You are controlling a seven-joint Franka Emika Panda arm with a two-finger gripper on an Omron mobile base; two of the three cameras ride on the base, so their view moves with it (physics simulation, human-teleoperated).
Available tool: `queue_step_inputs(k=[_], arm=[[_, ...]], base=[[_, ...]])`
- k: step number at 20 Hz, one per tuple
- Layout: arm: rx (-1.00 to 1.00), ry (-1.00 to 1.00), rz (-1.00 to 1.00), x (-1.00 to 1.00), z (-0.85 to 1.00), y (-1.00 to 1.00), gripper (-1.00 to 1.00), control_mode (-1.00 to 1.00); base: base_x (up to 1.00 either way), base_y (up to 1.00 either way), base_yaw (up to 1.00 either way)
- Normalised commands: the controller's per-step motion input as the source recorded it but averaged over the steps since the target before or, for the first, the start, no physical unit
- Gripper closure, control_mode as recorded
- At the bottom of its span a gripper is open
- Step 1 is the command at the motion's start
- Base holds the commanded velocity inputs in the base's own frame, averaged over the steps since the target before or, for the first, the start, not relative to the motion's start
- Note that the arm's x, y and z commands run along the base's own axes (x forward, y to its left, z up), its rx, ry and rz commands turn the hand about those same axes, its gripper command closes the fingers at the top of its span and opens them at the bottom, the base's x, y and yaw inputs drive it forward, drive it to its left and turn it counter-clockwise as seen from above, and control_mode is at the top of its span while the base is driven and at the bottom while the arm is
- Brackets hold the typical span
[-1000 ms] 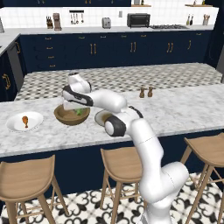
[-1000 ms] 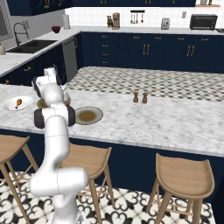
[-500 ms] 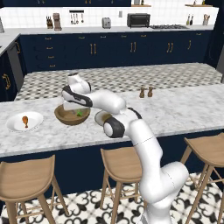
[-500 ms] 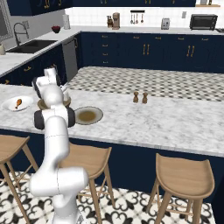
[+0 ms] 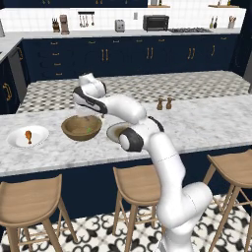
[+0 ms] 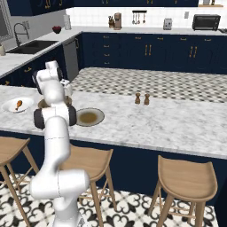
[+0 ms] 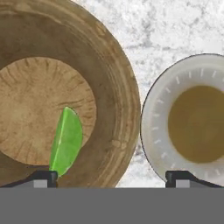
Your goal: Pick the chicken drumstick and lemon wedge from their plates and place them in the bowl. Then put the bowl in the fridge.
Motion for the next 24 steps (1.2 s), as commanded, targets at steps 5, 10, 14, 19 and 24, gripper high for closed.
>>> queue_step_inputs(k=[5, 10, 14, 19, 24], arm=[[0.14, -0.3, 0.11, -0.97, -0.28, -1.0, -1.0, -1.0], [0.25, -0.55, 0.24, -1.0, -0.71, -1.0, -1.0, -1.0], [0.25, -0.41, 0.22, -1.0, 0.14, -1.0, -1.0, -1.0], [0.14, -0.02, 0.04, -1.0, 0.79, -0.95, -1.0, -1.0], [0.11, 0.14, -0.07, -0.97, 0.98, -0.69, -1.0, -1.0]], base=[[0.0, 0.0, 0.0], [0.0, 0.0, 0.0], [0.0, 0.0, 0.0], [0.0, 0.0, 0.0], [0.0, 0.0, 0.0]])
